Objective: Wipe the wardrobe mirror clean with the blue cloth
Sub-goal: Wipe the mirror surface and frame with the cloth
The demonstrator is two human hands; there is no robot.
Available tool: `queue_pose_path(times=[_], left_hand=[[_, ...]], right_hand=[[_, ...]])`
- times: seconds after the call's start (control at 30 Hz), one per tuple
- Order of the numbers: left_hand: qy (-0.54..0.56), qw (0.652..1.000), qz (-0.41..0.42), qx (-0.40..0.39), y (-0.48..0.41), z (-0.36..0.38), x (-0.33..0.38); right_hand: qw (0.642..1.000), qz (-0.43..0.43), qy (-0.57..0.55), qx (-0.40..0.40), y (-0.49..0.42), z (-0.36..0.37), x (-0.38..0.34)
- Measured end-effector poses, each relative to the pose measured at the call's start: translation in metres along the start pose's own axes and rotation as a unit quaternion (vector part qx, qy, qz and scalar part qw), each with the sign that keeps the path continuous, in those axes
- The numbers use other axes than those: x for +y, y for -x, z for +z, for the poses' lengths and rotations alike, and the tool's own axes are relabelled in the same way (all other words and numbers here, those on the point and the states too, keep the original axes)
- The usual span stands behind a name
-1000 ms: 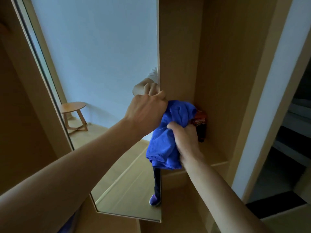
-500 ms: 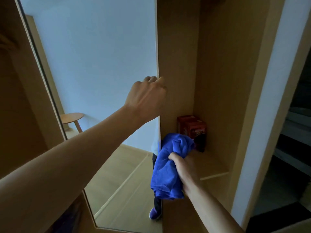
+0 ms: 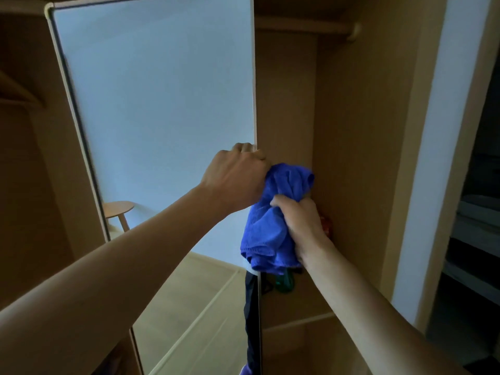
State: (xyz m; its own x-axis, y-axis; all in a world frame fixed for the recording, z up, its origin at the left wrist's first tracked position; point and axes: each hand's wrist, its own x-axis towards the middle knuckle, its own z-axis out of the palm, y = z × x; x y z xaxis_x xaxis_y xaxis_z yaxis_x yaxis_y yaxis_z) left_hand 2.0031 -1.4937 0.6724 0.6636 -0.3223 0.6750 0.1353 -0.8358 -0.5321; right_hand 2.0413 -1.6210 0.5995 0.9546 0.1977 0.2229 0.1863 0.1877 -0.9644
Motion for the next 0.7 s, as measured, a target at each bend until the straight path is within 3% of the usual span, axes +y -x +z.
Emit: queue_pose_path(times=[0.13,0.7], left_hand=[[0.015,1.0,-0.005,0.017,-0.005,0.001,-0.007],[0.018,0.999,-0.03,0.029,-0.027,-0.009,-0.029]], right_hand=[[0.998,-0.025,-0.051,-0.022,-0.007,0.004,-0.02],[0.998,0.04,0.043,0.009,0.003,-0.001,0.017]])
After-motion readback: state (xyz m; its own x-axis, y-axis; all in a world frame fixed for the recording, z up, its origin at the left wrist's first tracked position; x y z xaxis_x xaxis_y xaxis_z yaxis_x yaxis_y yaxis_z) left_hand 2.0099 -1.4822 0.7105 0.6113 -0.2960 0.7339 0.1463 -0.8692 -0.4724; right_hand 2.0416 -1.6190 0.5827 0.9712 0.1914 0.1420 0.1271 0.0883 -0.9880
